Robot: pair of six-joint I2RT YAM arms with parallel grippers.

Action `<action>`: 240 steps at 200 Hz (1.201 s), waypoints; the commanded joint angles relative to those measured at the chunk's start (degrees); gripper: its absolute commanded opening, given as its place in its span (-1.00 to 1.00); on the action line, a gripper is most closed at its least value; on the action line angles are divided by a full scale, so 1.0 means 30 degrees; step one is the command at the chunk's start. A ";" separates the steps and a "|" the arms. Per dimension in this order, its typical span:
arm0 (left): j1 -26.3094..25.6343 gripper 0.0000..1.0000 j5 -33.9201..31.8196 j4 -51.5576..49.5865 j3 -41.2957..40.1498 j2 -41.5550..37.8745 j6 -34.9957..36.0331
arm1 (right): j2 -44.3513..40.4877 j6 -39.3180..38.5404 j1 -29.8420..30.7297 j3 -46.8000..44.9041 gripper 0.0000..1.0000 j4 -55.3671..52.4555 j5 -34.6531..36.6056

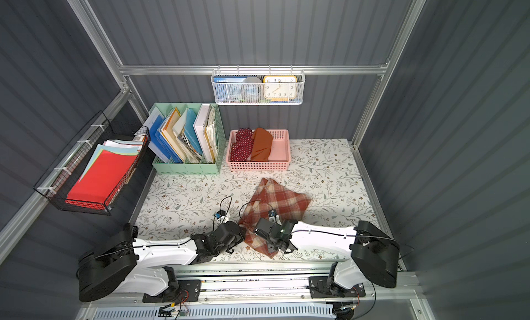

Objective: Roll up the skirts
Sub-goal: Roll the skirt at the center of the board.

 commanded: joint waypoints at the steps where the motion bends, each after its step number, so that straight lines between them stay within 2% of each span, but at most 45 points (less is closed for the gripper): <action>1: 0.0080 -1.00 -0.1156 -0.2085 0.0601 -0.0002 0.0337 | -0.2575 -0.1840 0.1939 0.1361 0.14 -0.3109 0.2346; 25: 0.0080 -1.00 -0.0938 -0.1639 0.0606 0.0240 0.0369 | -0.3613 -0.2677 0.4043 0.1859 0.21 -0.3225 0.3029; 31: 0.0064 -1.00 -0.0781 -0.1447 0.0579 0.0219 0.0361 | -0.3234 -0.2801 0.4383 0.2088 0.21 -0.3492 0.3096; 36: 0.0076 -1.00 -0.0614 -0.1369 0.0589 0.0211 0.0374 | -0.2464 -0.2823 0.5413 0.2415 0.22 -0.3928 0.3395; 56: 0.0065 -1.00 -0.0222 -0.1437 0.0752 -0.0123 0.0392 | -0.0530 -0.2648 0.8356 0.3545 0.28 -0.5212 0.5950; 72: 0.0080 -1.00 0.0228 -0.1433 0.0873 -0.0410 0.0630 | 0.0602 -0.3552 0.9488 0.3850 0.31 -0.4726 0.6348; 89: 0.0080 -1.00 0.0437 -0.1578 0.1090 -0.0465 0.0781 | 0.2057 -0.3580 1.0549 0.4472 0.36 -0.4869 0.8388; 115: 0.0166 -1.00 0.1005 -0.0734 0.0669 -0.0327 0.0546 | 0.3532 -0.4477 1.0962 0.4332 0.45 -0.3661 0.9978; 143: 0.0292 -1.00 0.1767 0.0215 0.0183 -0.0122 0.0213 | 0.6428 -0.4845 1.1103 0.5790 0.53 -0.4049 1.0857; 166: 0.0285 -1.00 0.1925 0.0266 0.0094 -0.0379 0.0220 | 0.8978 -0.4776 1.1004 0.7127 0.70 -0.4889 1.1979; 178: 0.0285 -1.00 0.1992 0.0236 0.0035 -0.0535 0.0199 | 1.0233 -0.4431 1.0751 0.7754 0.81 -0.5451 1.2260; 240: 0.0285 -1.00 0.2283 -0.0455 -0.0077 -0.0986 -0.0063 | 1.3716 0.0447 0.9457 0.9547 0.83 -1.0095 1.4951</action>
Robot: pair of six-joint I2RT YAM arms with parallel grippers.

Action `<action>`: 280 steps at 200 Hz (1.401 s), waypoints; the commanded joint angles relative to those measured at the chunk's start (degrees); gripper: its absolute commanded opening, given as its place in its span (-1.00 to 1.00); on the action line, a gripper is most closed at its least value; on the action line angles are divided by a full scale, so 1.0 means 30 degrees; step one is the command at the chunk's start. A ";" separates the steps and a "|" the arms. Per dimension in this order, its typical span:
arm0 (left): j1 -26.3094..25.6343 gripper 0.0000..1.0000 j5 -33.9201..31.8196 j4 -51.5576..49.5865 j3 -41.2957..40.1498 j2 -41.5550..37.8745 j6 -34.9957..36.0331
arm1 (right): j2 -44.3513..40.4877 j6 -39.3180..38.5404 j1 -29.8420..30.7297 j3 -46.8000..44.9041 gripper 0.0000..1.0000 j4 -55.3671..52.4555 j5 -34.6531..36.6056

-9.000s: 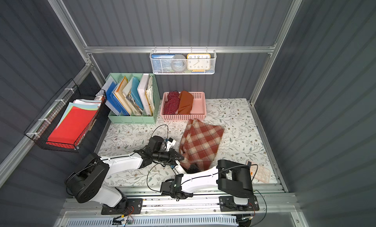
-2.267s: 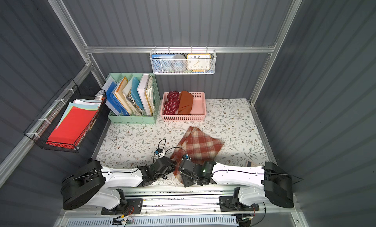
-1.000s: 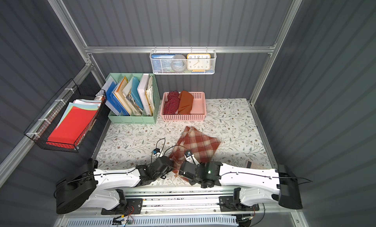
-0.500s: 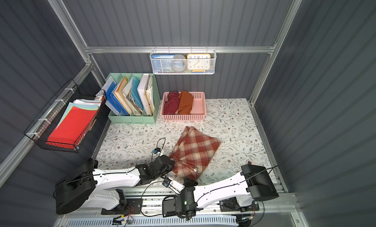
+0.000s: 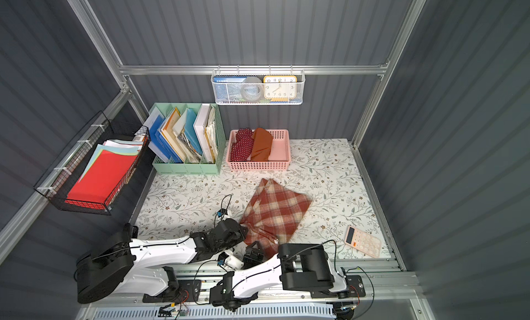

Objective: Roll up the skirts
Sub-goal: Roll the skirt at the center of the board.

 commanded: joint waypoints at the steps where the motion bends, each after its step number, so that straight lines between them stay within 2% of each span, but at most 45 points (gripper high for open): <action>1: 0.0016 -1.00 0.0566 -0.0447 -0.0254 -0.0578 -0.0172 | 0.0835 0.2743 -0.0391 0.0808 0.83 -0.2971 0.1846; 55: 0.0016 -1.00 0.0692 -0.0977 -0.0169 -0.0869 -0.0378 | 0.1546 0.1007 -0.2152 0.0026 0.80 0.0132 0.0743; 77: 0.0016 -1.00 0.0794 -0.0938 -0.0155 -0.0813 -0.0468 | 0.2368 0.1385 -0.2405 0.0426 0.77 -0.0306 0.1612; 114: -0.0013 -1.00 0.0939 -0.0908 -0.0116 -0.0666 -0.0634 | 0.3373 0.3011 -0.3594 0.1113 0.70 -0.1834 0.1789; 172: -0.0014 -1.00 0.1205 -0.0716 -0.0351 -0.0929 -0.0765 | 0.4034 0.3351 -0.5147 0.1191 0.64 -0.2156 0.1834; 206: -0.0014 -1.00 0.1649 -0.0330 -0.0559 -0.0701 -0.0791 | 0.3939 0.3316 -0.6104 0.1071 0.43 -0.1925 0.1447; 232: -0.0015 -1.00 0.2038 -0.0089 -0.0754 -0.0461 -0.0758 | 0.3627 0.2265 -0.6621 0.0874 -0.02 -0.0881 0.0710; 256: -0.0025 -1.00 0.2116 -0.0196 -0.0985 -0.0842 -0.0845 | 0.3116 0.1222 -0.6829 0.0414 -0.24 0.0151 -0.0237; 271: -0.0016 -1.00 0.2020 -0.0334 -0.1164 -0.1274 -0.1000 | 0.2901 0.0527 -0.6895 0.0070 -0.47 0.0756 -0.1047; 280: -0.0016 -1.00 0.2081 -0.0495 -0.1208 -0.1515 -0.1000 | 0.2759 0.0269 -0.6902 -0.0040 -0.54 0.0947 -0.1547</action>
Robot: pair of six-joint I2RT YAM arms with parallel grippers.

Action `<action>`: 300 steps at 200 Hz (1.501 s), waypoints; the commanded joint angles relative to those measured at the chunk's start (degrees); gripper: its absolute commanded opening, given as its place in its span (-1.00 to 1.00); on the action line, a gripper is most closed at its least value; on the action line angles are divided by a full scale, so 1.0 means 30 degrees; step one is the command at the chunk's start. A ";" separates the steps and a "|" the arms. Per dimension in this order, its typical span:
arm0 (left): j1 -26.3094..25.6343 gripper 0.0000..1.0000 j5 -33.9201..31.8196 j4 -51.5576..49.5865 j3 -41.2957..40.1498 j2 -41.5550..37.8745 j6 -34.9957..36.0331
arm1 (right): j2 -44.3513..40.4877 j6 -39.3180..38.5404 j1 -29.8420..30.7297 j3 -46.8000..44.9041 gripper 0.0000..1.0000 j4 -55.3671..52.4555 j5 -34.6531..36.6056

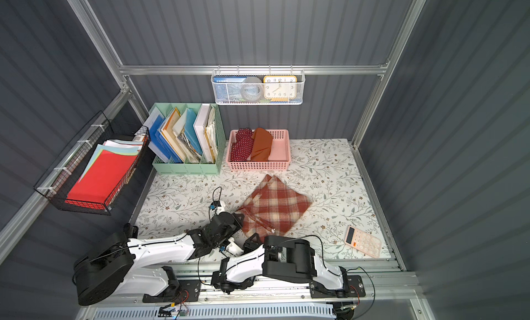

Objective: Roll up the skirts
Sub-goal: Roll the skirt at the center of the board.

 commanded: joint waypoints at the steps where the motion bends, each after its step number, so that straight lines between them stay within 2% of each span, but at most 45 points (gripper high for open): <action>1: -0.1406 -1.00 0.3927 -0.3242 -0.0932 -0.1333 -0.1280 | 0.0421 -0.1112 -0.4413 -0.0880 -0.54 0.0705 -0.4646; 44: -0.1406 -1.00 0.3955 -0.3505 -0.1010 -0.2068 -0.0939 | -0.0265 -0.2218 -0.4400 -0.1309 -1.00 0.1545 -0.6964; 54: -0.1405 -1.00 0.3834 -0.3627 -0.1007 -0.2286 -0.0938 | -0.0435 -0.2431 -0.4423 -0.1414 -1.00 0.1781 -0.7393; 59: -0.1405 -0.93 0.3765 -0.3662 -0.0994 -0.2404 -0.0939 | -0.0526 -0.2533 -0.4438 -0.1480 -1.00 0.1897 -0.7610; 70: -0.1413 -0.63 0.3616 -0.3929 -0.1021 -0.2708 -0.0985 | -0.0664 -0.2792 -0.4454 -0.1497 -1.00 0.2071 -0.8161; 82: -0.1406 -0.02 0.3268 -0.4699 -0.0938 -0.3142 -0.1081 | -0.0949 -0.3167 -0.4480 -0.1543 -1.00 0.2352 -0.8825; 91: -0.1405 0.25 0.2800 -0.5580 -0.0834 -0.3627 -0.1170 | -0.1187 -0.3442 -0.4480 -0.1672 -1.00 0.2578 -0.9367; 100: -0.1420 0.64 0.2130 -0.6693 -0.0766 -0.4327 -0.1339 | -0.1437 -0.3686 -0.4492 -0.1829 -1.00 0.2848 -0.9888; 112: -0.1377 0.98 0.1082 -0.8375 -0.0719 -0.5516 -0.1720 | -0.1885 -0.4052 -0.4538 -0.2182 -1.00 0.3402 -1.0837; 156: -0.1230 0.99 -0.2641 -1.3855 -0.0822 -1.1103 -0.3090 | -0.3696 -0.4697 -0.4937 -0.3386 -1.00 0.5016 -1.4703; 183: -0.1220 0.99 -0.3804 -1.5544 -0.0690 -1.3341 -0.3176 | -0.4961 -0.5502 -0.5817 -0.4188 -1.00 0.6296 -1.7823; 221: -0.1221 0.99 -0.4806 -1.7283 0.0340 -1.3646 -0.2836 | -0.6596 -0.6149 -0.7696 -0.5296 -1.00 0.7747 -2.1455; 236: -0.1204 0.99 -0.4991 -1.7295 0.0503 -1.3565 -0.2720 | -0.7316 -0.6286 -0.8297 -0.5505 -1.00 0.8326 -2.3607; 263: -0.1206 0.99 -0.5484 -1.7584 0.0503 -1.3736 -0.2780 | -0.8623 -0.6465 -0.8651 -0.5800 -1.00 0.9469 -2.6513; 265: -0.1202 0.99 -0.5531 -1.7617 0.0481 -1.3765 -0.2820 | -0.8756 -0.6480 -0.8708 -0.5891 -1.00 0.9726 -2.7409; 283: -0.1228 0.99 -0.5998 -1.7487 0.0277 -1.4226 -0.2673 | -0.9461 -0.6202 -0.9061 -0.6449 -1.00 1.1013 -2.9968; 300: -0.1208 0.99 -0.6202 -1.7210 -0.0003 -1.4456 -0.2745 | -1.0361 -0.5942 -0.9314 -0.7144 -1.00 1.2628 -3.1294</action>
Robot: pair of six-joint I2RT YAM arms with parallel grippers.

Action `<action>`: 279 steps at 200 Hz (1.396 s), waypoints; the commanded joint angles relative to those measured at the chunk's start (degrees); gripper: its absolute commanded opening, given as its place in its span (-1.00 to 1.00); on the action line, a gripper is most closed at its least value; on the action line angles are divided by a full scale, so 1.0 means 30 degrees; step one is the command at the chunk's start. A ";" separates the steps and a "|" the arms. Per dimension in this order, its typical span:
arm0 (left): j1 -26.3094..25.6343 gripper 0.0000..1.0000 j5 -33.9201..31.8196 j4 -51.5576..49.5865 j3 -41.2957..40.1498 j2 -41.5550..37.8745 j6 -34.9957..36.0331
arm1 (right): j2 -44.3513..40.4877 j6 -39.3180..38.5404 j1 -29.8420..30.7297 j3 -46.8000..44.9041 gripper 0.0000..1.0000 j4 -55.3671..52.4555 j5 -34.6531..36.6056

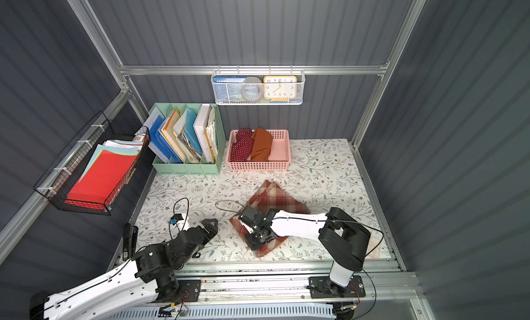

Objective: Roll up the skirts
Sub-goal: Roll the skirt at the center of the board.

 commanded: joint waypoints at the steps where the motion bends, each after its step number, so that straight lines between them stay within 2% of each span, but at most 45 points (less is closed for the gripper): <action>1: -0.0046 0.99 -0.0985 -0.0442 -0.0108 -0.0389 0.0070 | -0.0886 0.0536 -0.0252 -0.0933 -1.00 0.1507 -0.5022; 18: -0.0028 0.99 -0.0654 0.0273 -0.0544 -0.0165 0.0094 | -0.1964 0.1611 -0.1020 -0.2094 -1.00 0.3469 -0.7286; 38: -0.0035 1.00 -0.0236 0.1185 -0.0778 0.0623 0.0224 | -0.3129 0.3655 -0.1970 -0.4040 -1.00 0.7441 -1.0439; 63: -0.0028 0.99 0.0061 0.2098 -0.0654 0.1835 0.0631 | -0.4112 0.6596 -0.3676 -0.6828 -1.00 1.2375 -1.2713; 82: -0.0013 0.99 0.0438 0.3115 -0.0766 0.2605 0.0886 | -0.3987 0.8659 -0.5278 -0.8777 -1.00 1.4976 -1.3638; 111: -0.0029 0.99 0.1155 0.4846 -0.1012 0.3761 0.1160 | -0.4339 0.9004 -0.6897 -1.0855 -1.00 1.5658 -1.3726; 130: -0.0020 0.99 0.1558 0.5788 -0.0856 0.4786 0.1512 | -0.4655 0.7652 -0.7704 -1.0784 -0.99 1.3329 -1.2926; 168: -0.0036 0.99 0.2745 0.7646 -0.0228 0.7366 0.2012 | -0.4932 0.4385 -0.7867 -0.8774 -0.54 0.6532 -0.8614; 201: -0.0041 0.99 0.3802 1.0102 -0.0498 0.9010 0.2078 | -0.6316 0.3009 -0.7552 -0.7448 -0.46 0.2974 -0.4250; 235: -0.0020 0.99 0.4112 1.2056 -0.0075 1.0569 0.2621 | -0.5326 0.1988 -0.6053 -0.5957 -0.44 0.1252 -0.1447; 255: -0.0021 0.99 0.4001 1.2739 0.0355 1.1434 0.3020 | -0.4915 0.1831 -0.5204 -0.5583 -0.44 0.0839 -0.0596; 279: -0.0013 0.99 0.3941 1.4123 0.0198 1.2515 0.3221 | -0.4657 0.1905 -0.4312 -0.5037 -0.43 -0.1142 0.2467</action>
